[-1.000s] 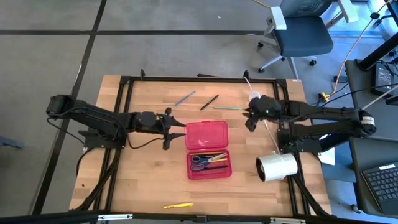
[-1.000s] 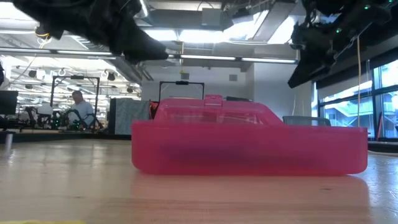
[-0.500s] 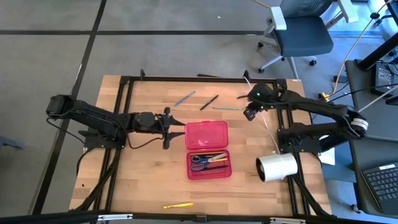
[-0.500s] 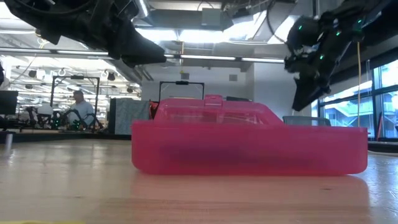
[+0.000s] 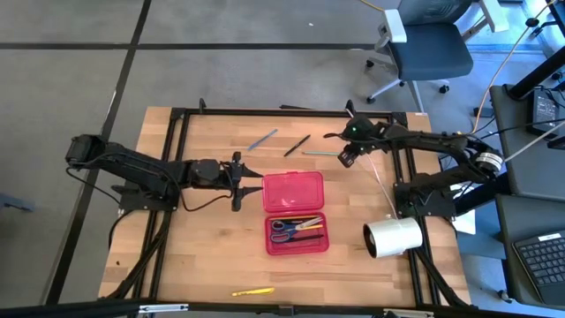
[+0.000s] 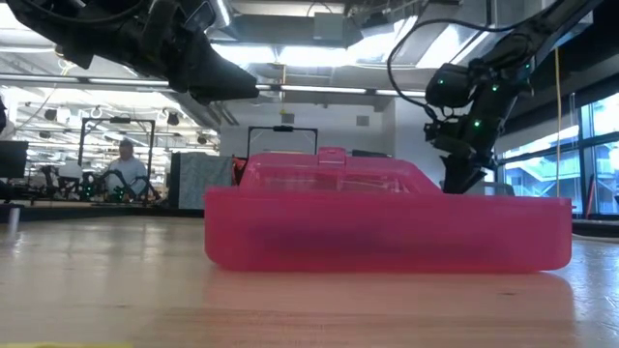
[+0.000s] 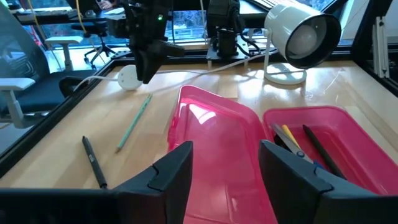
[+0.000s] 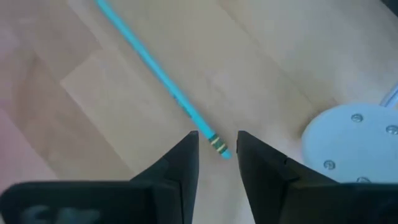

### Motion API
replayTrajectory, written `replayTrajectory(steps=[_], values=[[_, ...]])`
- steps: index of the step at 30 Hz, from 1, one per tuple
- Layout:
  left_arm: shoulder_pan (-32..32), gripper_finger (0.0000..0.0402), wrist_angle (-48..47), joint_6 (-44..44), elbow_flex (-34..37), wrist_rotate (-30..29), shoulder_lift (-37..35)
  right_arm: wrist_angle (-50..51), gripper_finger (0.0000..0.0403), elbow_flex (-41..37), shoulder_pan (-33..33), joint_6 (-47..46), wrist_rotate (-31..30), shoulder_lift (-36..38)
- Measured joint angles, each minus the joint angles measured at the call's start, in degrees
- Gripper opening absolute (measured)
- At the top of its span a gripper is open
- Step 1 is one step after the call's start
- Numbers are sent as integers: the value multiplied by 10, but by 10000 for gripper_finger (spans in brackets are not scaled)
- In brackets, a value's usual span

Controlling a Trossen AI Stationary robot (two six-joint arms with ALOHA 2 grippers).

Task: Pick & place school supplies into a supply box
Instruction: Put the light blue pencil into the red supply box

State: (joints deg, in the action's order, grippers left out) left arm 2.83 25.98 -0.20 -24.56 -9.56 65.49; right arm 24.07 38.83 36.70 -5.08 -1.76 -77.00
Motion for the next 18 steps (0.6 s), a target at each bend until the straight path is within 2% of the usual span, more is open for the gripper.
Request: replayTrajectory(steps=[7,11,18], values=[[0,177,0,0,0,0,0,-5,114,0,7,-32,-1,-5],[0,174,0,0,0,0,0,-3,114,0,7,8,-1,-5],[0,177,0,0,0,0,0,0,121,0,7,10,1,-5]])
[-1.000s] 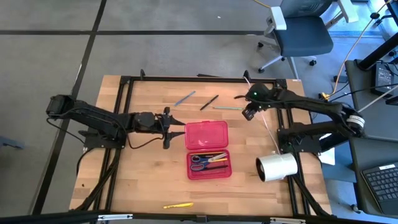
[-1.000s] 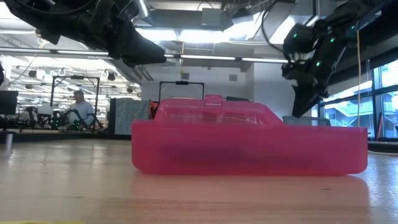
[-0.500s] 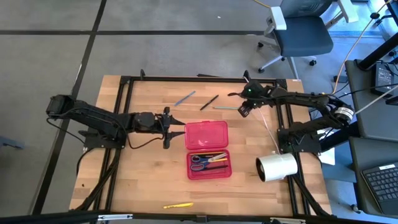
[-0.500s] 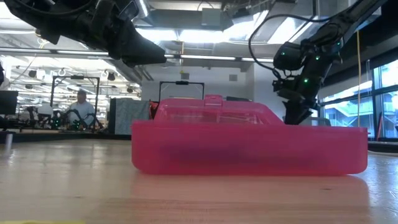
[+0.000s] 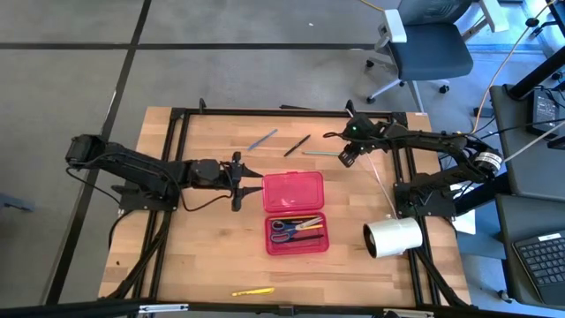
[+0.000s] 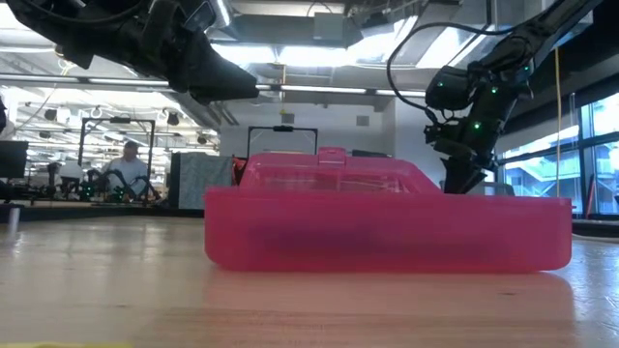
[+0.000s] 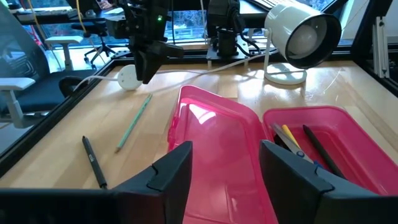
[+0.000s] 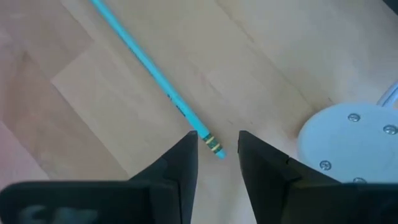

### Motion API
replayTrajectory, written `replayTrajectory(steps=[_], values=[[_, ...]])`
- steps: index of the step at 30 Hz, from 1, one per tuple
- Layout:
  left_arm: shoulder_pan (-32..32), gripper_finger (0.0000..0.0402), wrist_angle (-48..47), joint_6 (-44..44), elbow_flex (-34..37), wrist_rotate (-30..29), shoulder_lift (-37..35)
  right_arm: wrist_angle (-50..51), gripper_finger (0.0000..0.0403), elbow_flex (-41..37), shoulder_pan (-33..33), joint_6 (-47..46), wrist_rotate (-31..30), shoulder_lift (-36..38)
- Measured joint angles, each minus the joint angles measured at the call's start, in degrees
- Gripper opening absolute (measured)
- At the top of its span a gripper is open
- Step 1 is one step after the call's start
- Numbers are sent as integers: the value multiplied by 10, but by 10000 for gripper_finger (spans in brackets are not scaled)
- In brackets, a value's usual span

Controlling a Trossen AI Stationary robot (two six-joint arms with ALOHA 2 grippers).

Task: Pick & place school supplies into a supply box
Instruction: Put the light blue pencil into the red supply box

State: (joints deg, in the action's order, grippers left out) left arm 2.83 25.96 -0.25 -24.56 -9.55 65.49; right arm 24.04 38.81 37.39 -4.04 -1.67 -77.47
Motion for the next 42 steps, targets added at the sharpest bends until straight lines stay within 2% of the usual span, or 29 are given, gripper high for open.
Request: replayTrajectory(steps=[18,27,34,37,42], values=[[0,177,-5,-6,0,0,0,-13,129,0,0,-26,-1,0],[0,175,-5,-6,0,0,0,-28,166,0,-1,30,-2,0],[0,176,-5,-5,0,0,0,-22,168,0,-1,31,-2,-4],[0,173,-5,-5,0,0,0,-10,168,0,-1,60,0,-20],[1,176,-5,-5,0,0,0,-19,168,0,-1,106,41,-66]])
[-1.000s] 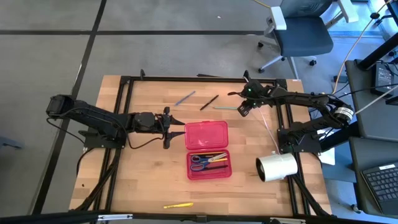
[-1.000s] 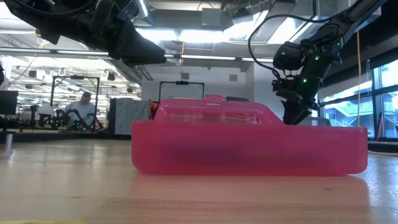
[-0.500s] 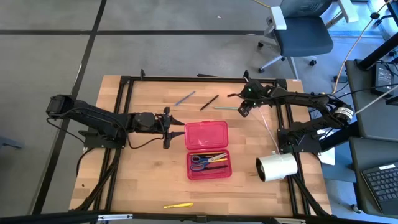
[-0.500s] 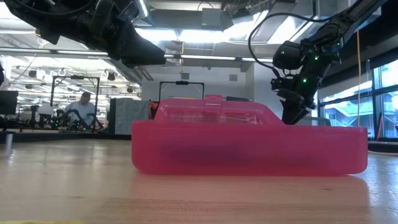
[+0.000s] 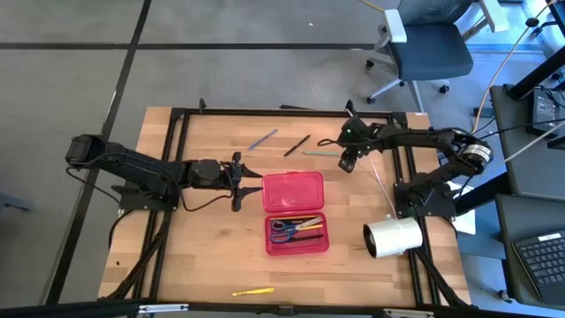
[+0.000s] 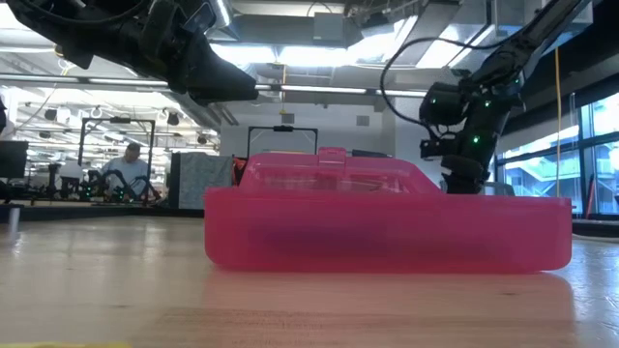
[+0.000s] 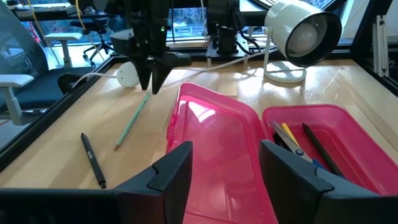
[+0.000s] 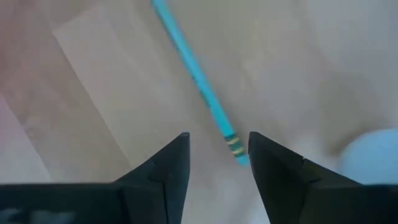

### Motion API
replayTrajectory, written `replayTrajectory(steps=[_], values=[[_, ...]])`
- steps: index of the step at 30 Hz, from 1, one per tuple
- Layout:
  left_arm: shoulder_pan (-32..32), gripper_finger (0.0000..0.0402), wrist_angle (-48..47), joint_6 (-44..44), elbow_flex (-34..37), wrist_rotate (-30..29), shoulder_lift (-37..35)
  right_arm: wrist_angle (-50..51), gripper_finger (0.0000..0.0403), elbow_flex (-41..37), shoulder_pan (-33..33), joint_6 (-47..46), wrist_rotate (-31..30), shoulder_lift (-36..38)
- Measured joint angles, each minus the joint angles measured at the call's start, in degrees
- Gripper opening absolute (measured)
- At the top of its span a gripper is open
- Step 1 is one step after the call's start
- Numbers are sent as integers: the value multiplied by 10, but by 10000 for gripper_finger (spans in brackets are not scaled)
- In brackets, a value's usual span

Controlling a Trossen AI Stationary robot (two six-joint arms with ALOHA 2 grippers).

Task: Pick & place school supplies into a supply box
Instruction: Put the light blue pencil into the red supply box

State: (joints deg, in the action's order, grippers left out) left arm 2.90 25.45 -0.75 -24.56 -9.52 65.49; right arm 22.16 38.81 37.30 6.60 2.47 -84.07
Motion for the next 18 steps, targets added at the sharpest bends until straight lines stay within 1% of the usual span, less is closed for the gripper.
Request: replayTrajectory(steps=[3,9,15,18], values=[[0,178,0,0,0,2,0,-7,168,0,0,15,-4,-15],[0,173,0,0,0,2,0,-23,168,0,0,31,-43,-26],[0,177,0,0,0,2,0,-31,168,0,0,42,-48,-27],[0,177,0,0,0,2,0,-32,168,0,2,44,-43,-41]])
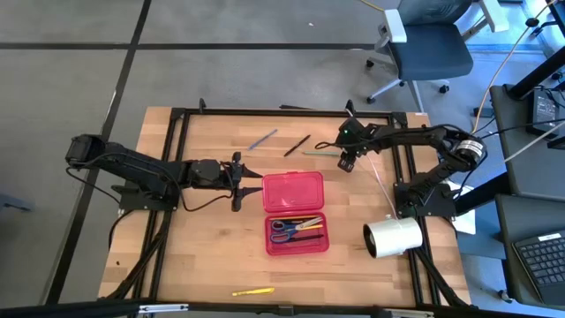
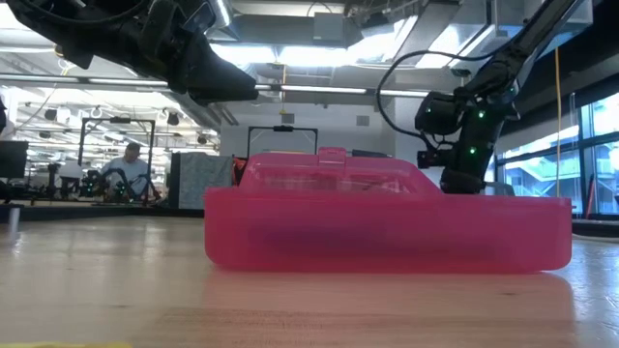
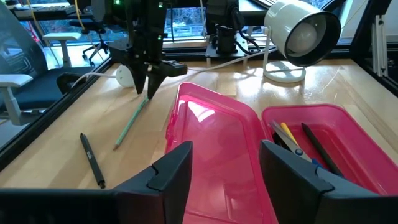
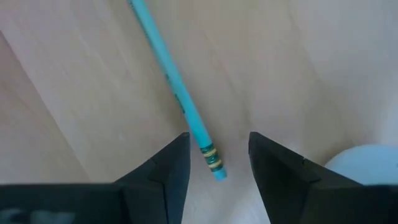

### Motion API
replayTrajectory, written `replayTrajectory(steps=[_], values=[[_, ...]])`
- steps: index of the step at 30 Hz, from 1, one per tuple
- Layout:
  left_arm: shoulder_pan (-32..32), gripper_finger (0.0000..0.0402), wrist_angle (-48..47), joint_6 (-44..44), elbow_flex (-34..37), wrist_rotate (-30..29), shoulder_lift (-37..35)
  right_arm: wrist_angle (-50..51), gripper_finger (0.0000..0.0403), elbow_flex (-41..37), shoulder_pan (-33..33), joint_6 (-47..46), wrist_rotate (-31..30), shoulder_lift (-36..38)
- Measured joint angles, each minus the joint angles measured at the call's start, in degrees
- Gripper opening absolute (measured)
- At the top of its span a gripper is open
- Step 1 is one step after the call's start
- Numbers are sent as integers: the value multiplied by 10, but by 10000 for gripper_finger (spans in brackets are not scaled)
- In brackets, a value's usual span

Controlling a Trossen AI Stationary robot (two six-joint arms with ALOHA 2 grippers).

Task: Pick & place school supplies into a supply box
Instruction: Put the light blue pencil into the red supply box

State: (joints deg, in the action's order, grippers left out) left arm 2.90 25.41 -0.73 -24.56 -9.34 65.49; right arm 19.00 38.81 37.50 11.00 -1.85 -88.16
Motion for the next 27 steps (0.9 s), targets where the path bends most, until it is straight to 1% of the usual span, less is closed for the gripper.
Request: replayTrajectory(steps=[3,6,16,25,27], values=[[0,175,0,0,0,0,0,0,167,3,3,-4,21,-19],[0,173,0,0,0,0,0,4,157,4,3,-17,25,-31],[0,172,0,0,0,0,0,29,75,4,2,-62,35,-29],[0,175,0,-1,0,0,0,34,38,4,-16,-64,27,-29],[0,175,0,-2,0,0,0,34,31,4,-21,-79,20,-29]])
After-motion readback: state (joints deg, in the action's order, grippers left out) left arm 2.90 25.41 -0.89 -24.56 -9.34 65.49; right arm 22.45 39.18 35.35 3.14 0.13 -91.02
